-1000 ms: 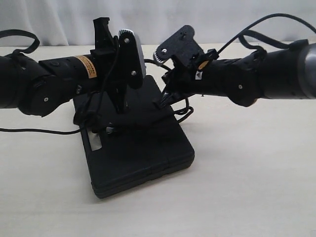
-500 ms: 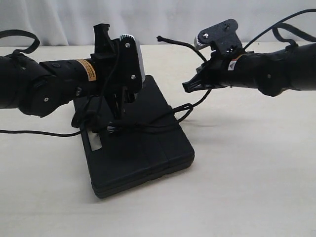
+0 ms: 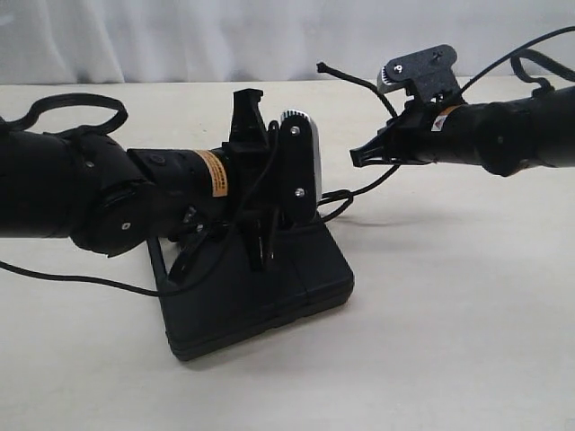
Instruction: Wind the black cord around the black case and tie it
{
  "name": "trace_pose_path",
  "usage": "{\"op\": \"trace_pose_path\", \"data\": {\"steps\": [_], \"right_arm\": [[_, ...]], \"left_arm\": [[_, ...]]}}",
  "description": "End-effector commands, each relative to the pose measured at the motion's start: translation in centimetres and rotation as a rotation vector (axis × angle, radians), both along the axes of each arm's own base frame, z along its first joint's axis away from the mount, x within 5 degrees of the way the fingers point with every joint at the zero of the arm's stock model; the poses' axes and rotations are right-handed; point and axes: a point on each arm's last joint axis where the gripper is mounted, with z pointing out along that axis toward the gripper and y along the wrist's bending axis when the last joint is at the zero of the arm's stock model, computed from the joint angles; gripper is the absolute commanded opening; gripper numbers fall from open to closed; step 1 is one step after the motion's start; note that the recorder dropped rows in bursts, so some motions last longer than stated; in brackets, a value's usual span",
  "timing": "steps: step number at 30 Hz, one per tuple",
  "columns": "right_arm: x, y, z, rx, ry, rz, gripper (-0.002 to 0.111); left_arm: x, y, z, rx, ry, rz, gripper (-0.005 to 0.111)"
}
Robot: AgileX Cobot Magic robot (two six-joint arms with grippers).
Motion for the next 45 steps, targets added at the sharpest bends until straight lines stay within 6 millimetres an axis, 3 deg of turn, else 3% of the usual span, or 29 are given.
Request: {"op": "trace_pose_path", "data": {"steps": [1, 12, 18, 21, 24, 27, 30, 32, 36, 41, 45], "right_arm": [[0.0, 0.0, -0.1, 0.008, -0.009, -0.005, 0.004], [0.0, 0.0, -0.1, 0.008, -0.009, -0.005, 0.004], [0.0, 0.0, -0.1, 0.007, -0.003, -0.005, 0.004], [0.0, 0.0, -0.1, 0.006, -0.002, -0.005, 0.004], [0.0, 0.0, -0.1, 0.006, -0.002, -0.005, 0.004], [0.0, 0.0, -0.2, 0.005, 0.001, -0.005, 0.004], [-0.1, 0.0, -0.2, 0.003, 0.009, -0.005, 0.004], [-0.1, 0.0, -0.2, 0.003, 0.012, -0.005, 0.004], [-0.1, 0.0, -0.2, 0.002, 0.013, -0.005, 0.004], [-0.1, 0.0, -0.2, 0.009, 0.014, -0.011, 0.004], [-0.1, 0.0, -0.2, 0.011, 0.015, -0.012, 0.004]], "left_arm": [[-0.2, 0.1, 0.1, -0.063, 0.090, 0.072, 0.045], [-0.2, 1.1, -0.7, 0.033, 0.281, 0.179, 0.000], [3.4, 4.3, 1.1, -0.097, 0.572, 0.506, 0.000], [4.1, 5.9, 1.1, -0.167, 0.700, 0.610, 0.000], [3.6, 6.4, 0.9, -0.097, 0.771, 0.513, 0.000], [2.8, 5.4, 1.2, -0.110, 0.814, 0.326, 0.000], [2.7, 4.6, 1.4, -0.113, 0.696, 0.188, 0.004], [3.0, 4.2, 0.9, -0.100, 0.587, 0.176, 0.013], [3.5, 3.3, -1.1, -0.062, 0.539, 0.197, 0.033], [4.0, 2.2, -4.3, 0.048, 0.512, 0.131, 0.035], [4.9, 2.1, -4.5, 0.030, 0.472, 0.177, 0.035]]}}
